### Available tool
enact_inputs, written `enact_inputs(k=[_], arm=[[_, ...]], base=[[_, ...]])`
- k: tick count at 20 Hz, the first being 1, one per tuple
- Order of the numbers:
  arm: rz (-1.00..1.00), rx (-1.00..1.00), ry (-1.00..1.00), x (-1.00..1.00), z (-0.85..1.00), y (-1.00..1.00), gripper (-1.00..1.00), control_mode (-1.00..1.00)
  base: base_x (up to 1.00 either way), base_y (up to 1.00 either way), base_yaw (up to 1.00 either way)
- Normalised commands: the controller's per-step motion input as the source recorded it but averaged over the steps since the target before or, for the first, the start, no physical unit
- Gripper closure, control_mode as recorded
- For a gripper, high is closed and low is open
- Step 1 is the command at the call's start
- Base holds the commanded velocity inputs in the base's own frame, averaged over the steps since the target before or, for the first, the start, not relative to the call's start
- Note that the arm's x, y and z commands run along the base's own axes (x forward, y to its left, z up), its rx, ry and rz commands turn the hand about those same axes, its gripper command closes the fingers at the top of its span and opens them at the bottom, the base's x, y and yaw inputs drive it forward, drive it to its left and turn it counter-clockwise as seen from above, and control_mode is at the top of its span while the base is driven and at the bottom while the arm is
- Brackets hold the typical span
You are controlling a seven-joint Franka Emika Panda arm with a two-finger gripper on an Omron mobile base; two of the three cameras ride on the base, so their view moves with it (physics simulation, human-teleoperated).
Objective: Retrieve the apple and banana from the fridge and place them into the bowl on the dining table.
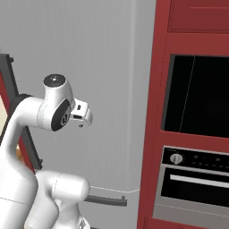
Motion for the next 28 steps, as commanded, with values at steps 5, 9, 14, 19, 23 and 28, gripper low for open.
enact_inputs(k=[5,9,14,19,23,28], arm=[[0.0,0.0,0.0,0.0,0.0,0.0,-1.0,1.0],[0.0,0.0,0.0,0.0,0.0,0.0,-1.0,1.0],[0.0,0.0,0.0,0.0,0.0,0.0,-1.0,1.0],[0.0,0.0,0.0,0.0,0.0,0.0,-1.0,1.0],[0.0,0.0,0.0,0.0,0.0,0.0,-1.0,1.0],[0.0,0.0,0.0,0.0,0.0,0.0,-1.0,1.0]], base=[[-0.11,0.0,0.0],[-0.52,0.01,0.0],[-0.44,0.13,0.0],[-0.39,0.41,0.0],[-0.44,0.59,0.0],[-0.38,0.53,0.0]])
